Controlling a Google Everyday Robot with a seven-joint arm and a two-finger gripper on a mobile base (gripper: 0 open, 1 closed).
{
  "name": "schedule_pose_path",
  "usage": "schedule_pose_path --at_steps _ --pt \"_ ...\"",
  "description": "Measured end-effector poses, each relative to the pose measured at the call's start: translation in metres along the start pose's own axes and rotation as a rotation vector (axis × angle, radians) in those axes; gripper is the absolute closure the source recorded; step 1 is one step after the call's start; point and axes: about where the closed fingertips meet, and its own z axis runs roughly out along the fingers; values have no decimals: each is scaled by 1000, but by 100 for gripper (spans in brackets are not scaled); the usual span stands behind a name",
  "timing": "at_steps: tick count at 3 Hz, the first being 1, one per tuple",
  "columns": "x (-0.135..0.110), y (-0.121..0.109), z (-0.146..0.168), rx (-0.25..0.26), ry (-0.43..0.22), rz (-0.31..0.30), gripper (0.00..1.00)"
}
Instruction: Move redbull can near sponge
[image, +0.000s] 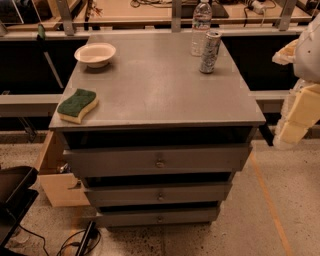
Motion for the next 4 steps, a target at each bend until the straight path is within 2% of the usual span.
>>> schedule_pose_path --at_steps 1,2,3,4 --pt "0 0 0 0 0 0 0" --pt "-2 -13 6 41 -72 40 0" --pt "6 -28 26 86 -237 164 0" --pt "12 -55 60 141 -503 309 0"
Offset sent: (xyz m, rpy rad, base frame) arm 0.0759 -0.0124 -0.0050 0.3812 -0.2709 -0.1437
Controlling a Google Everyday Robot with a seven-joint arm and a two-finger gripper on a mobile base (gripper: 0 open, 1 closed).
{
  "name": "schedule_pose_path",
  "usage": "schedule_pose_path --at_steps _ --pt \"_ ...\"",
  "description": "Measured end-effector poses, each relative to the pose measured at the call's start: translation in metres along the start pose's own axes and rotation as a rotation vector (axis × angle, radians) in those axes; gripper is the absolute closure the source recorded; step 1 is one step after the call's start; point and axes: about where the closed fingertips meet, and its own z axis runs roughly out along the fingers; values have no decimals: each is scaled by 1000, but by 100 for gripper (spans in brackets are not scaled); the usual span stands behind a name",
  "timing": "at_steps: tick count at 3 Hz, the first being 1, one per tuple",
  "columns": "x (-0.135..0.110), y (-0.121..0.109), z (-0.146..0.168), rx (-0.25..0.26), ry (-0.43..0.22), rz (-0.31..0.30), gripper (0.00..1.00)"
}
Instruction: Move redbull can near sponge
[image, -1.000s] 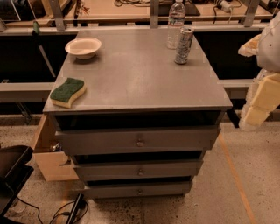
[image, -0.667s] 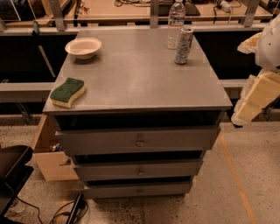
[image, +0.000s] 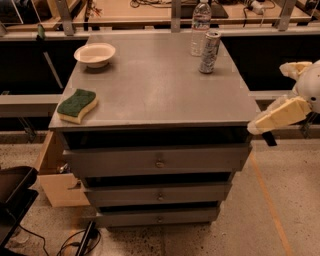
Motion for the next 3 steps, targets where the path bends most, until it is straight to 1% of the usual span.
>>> schedule_pose_path --at_steps 1,2,3 --pt "-20 -30 19 76 -235 78 0" --pt "-35 -45 19 133 -291 101 0" --pt "-34 -48 23 135 -290 104 0"
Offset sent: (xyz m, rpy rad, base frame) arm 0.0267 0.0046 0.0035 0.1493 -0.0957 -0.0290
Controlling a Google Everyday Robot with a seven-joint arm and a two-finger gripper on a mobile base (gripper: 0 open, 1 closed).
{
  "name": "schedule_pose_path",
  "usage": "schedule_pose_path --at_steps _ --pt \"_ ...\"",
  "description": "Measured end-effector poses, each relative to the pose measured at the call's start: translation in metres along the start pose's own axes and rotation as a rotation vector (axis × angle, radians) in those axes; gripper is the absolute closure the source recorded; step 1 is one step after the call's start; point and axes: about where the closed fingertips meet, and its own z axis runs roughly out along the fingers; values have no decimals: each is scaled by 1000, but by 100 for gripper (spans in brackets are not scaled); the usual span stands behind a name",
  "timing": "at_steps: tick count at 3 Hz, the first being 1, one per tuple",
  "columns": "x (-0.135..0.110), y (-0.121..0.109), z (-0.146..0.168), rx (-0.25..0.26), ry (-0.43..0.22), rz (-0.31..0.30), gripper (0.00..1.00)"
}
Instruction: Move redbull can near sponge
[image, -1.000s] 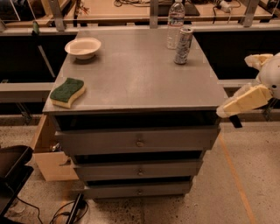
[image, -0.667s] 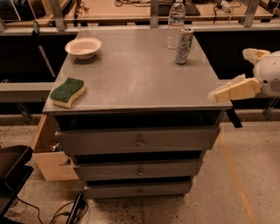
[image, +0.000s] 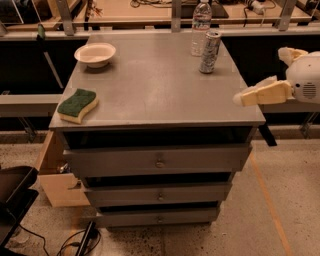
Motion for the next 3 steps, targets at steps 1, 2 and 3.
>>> schedule_pose_path --at_steps 1,2,3 --pt "3 -8 24 -8 -35 31 0" --pt "6 -36 60 -7 -109 77 0" --pt "17 -69 96 -3 -166 113 0"
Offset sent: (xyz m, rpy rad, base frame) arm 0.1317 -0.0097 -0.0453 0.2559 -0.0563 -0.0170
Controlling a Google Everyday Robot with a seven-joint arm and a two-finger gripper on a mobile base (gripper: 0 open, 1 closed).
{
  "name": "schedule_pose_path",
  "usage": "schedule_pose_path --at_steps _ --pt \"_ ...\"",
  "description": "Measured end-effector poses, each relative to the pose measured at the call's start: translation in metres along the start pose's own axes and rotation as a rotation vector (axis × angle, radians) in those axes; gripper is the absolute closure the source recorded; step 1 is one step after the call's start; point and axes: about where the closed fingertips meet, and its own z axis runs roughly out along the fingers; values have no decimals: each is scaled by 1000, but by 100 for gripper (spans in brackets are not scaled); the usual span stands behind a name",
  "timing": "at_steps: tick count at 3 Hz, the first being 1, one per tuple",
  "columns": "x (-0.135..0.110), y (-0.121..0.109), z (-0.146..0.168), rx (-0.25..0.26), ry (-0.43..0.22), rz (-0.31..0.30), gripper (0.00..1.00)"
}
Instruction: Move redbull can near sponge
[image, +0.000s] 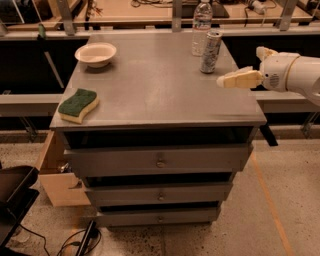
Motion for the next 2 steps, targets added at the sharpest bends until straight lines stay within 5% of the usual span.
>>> schedule_pose_path --at_steps 2 --pt "9 -58 58 -2 -59 16 0"
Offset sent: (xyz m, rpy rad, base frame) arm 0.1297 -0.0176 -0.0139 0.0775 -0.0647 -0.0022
